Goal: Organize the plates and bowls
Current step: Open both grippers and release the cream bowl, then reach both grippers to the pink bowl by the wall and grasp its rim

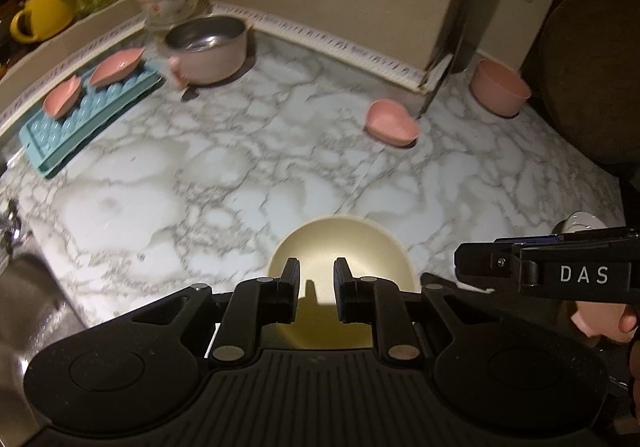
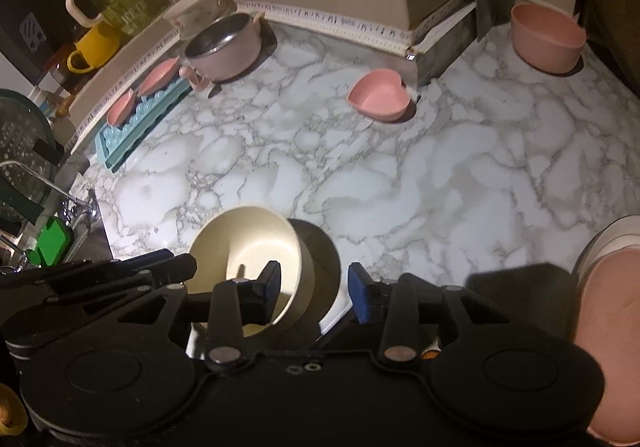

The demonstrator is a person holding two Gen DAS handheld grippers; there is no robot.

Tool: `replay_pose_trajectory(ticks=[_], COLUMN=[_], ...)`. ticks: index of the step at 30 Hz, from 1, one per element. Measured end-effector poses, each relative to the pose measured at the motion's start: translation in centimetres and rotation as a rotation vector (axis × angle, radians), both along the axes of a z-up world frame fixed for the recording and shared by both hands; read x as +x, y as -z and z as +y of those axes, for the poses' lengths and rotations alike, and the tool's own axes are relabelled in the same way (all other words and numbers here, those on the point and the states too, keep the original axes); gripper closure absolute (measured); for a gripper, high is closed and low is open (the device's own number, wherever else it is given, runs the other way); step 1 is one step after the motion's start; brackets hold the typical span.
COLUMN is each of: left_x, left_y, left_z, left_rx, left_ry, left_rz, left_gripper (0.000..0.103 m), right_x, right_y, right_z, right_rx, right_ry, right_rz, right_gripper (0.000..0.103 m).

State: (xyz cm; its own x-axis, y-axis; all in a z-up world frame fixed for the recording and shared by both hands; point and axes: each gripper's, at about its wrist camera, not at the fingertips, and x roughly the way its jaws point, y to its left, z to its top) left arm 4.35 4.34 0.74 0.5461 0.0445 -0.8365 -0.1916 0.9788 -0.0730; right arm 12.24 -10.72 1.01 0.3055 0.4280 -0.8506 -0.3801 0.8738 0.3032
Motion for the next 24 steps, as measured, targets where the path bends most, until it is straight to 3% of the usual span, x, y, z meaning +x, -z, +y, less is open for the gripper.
replay_pose_trajectory(ticks=[9, 12, 17, 21, 24], left_x=[2.9, 4.0, 6.2, 8.4, 10.1], left_y=[-1.7, -2.1, -2.7, -2.9, -3.0], left_z=[-2.6, -3.5, -5.7, -7.6, -9.0], left_rx=[-0.018, -0.031, -0.028, -0.029, -0.020], left_ry=[0.086, 0.102, 0.132, 0.161, 0.172], left_rz=[-0.059, -0.080, -0.114, -0.121, -0.130], left_gripper=[0.085, 0.075, 0.044, 0.043, 0.031], right_x=[1.6, 2.2, 3.7, 5.1, 6.3], right_y=[-2.4, -2.9, -3.8, -4.1, -4.3], right_z=[-2.8, -3.9, -6.4, -8.7, -10.3], right_rx=[0.019, 0.020, 0.024, 0.023, 0.009], right_ry=[0.024, 0.038, 0.089, 0.134, 0.168], right_rz=[-0.046, -0.067, -0.098, -0.110, -0.120], right_gripper=[0.059, 0.053, 0.042, 0.038, 0.026])
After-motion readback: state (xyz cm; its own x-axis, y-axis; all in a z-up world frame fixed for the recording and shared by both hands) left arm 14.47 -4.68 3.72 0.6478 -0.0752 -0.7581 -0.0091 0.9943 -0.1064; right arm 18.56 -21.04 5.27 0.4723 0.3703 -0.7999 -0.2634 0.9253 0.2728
